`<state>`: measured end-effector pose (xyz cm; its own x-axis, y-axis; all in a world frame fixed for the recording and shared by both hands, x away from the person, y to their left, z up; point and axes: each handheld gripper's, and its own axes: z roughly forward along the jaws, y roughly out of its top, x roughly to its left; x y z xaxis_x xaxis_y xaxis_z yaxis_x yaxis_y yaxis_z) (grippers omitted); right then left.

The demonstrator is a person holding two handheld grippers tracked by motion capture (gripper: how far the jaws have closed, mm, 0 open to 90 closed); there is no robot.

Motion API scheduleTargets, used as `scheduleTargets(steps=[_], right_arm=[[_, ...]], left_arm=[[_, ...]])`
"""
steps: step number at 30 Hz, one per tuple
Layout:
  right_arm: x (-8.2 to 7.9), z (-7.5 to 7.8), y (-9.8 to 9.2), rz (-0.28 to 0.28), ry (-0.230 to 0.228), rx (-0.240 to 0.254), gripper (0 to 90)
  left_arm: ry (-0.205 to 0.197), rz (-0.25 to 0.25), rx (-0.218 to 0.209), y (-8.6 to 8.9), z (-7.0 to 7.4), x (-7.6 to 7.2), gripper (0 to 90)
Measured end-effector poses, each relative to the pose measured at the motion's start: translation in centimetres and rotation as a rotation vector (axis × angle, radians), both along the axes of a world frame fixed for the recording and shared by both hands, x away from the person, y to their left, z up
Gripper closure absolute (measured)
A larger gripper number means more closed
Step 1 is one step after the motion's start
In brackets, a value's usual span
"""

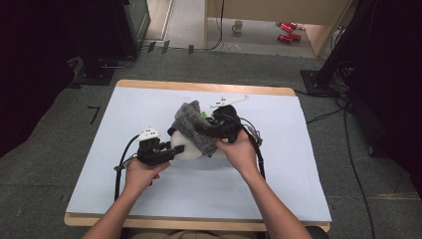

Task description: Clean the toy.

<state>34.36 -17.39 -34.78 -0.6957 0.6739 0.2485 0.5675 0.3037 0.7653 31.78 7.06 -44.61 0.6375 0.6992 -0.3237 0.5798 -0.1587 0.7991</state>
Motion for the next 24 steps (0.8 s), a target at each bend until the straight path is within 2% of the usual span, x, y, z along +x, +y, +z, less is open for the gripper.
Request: scheduleTargets(steps=[4, 5, 7, 10, 14, 15, 18, 19, 20, 22, 23, 24], right_arm=[[0.2, -0.5, 1.4, 0.024, 0.01, -0.003, 74.9], [0.2, -1.1, 2.4, 0.043, 0.019, -0.019, 74.8], [0.3, -1.8, 3.1, 0.047, 0.021, -0.045, 74.6], [0.5, -2.3, 3.2, 0.048, 0.005, -0.062, 74.6], [0.6, -2.4, 2.7, 0.032, -0.005, -0.093, 74.6], [0.7, -2.4, 2.4, 0.024, -0.003, -0.101, 74.6], [0.8, -2.4, 1.7, 0.001, -0.003, -0.116, 74.5], [0.9, -2.4, 1.3, -0.013, -0.001, -0.124, 74.6], [1.1, -2.5, 0.2, -0.049, 0.009, -0.13, 74.6], [1.2, -2.6, -0.4, -0.057, 0.021, -0.116, 74.7], [1.4, -2.5, -1.3, -0.069, 0.029, -0.097, 74.8], [1.4, -2.4, -1.5, -0.078, 0.028, -0.094, 74.9]], left_arm=[[0.001, 0.001, 0.005, -0.4, 0.2, -0.4, 58.5], [-0.003, 0.001, 0.008, -0.5, 0.3, -0.6, 58.4], [0.003, 0.008, 0.027, -0.5, 0.2, -0.6, 58.5], [0.01, 0.003, 0.017, -0.2, -0.1, -0.4, 58.5], [0.012, 0.005, 0.011, -0.2, -0.1, -0.2, 58.6], [0.026, 0.007, 0.0, 0.0, -0.2, 0.0, 58.6], [0.036, 0.009, -0.009, 0.2, -0.2, 0.2, 58.6], [0.041, 0.006, -0.014, 0.3, -0.3, 0.4, 58.6], [0.043, 0.005, -0.017, 0.4, -0.3, 0.5, 58.6], [0.036, -0.002, -0.012, 0.3, -0.2, 0.6, 58.6], [0.035, -0.008, -0.01, 0.3, -0.2, 0.8, 58.7], [0.045, -0.01, -0.014, 0.4, -0.2, 1.0, 58.6]])
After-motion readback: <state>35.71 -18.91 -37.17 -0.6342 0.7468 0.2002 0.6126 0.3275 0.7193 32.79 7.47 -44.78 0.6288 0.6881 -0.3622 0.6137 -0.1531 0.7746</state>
